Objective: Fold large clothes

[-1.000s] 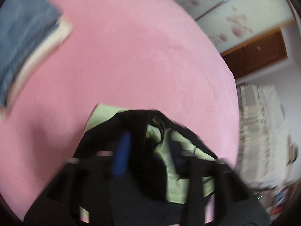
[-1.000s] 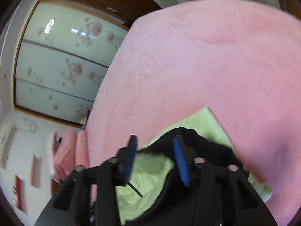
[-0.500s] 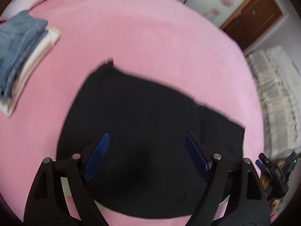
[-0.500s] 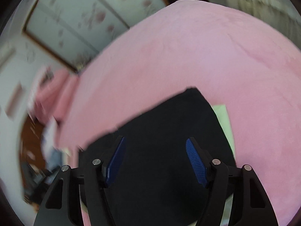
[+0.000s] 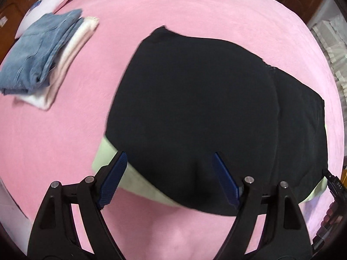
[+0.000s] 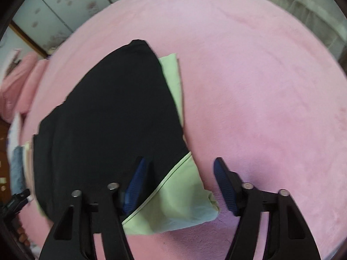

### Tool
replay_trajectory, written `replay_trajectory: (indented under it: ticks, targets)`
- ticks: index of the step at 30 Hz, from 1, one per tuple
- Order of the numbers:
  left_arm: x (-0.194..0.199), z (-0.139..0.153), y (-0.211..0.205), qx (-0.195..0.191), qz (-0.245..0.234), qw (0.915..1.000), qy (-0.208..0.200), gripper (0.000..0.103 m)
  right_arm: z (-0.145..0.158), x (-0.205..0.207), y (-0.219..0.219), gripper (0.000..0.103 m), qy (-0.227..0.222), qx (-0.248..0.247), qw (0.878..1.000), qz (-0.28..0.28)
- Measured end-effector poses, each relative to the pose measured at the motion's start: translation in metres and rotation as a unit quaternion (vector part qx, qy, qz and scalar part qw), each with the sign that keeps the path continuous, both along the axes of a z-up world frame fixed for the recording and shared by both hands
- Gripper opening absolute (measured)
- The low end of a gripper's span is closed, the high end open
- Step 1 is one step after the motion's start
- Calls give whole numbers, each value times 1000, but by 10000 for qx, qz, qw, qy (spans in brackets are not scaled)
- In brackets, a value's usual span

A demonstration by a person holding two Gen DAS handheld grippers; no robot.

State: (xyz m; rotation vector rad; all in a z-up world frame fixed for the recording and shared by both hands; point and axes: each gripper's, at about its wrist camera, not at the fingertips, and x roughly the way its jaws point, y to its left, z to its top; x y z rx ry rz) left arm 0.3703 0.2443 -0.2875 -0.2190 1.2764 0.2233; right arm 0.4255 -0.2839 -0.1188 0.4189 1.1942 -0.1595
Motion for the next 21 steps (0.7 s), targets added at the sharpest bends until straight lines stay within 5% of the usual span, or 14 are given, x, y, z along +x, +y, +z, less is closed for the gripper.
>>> replay_trajectory:
  ticks: [4, 7, 15, 21]
  targets:
    - [-12, 15, 15, -114, 256, 9995, -127, 79, -14, 1, -17, 23, -35, 203, 9997, 110]
    - [-16, 21, 18, -168, 365, 9991, -149, 79, -23, 13, -22, 14, -89, 337, 9993, 138]
    - [-24, 22, -6, -145, 123, 9998, -113, 79, 9, -17, -12, 11, -3, 37, 9998, 176]
    - [-42, 14, -38, -158, -266, 9995, -67, 79, -7, -33, -17, 12, 365, 36, 9993, 39]
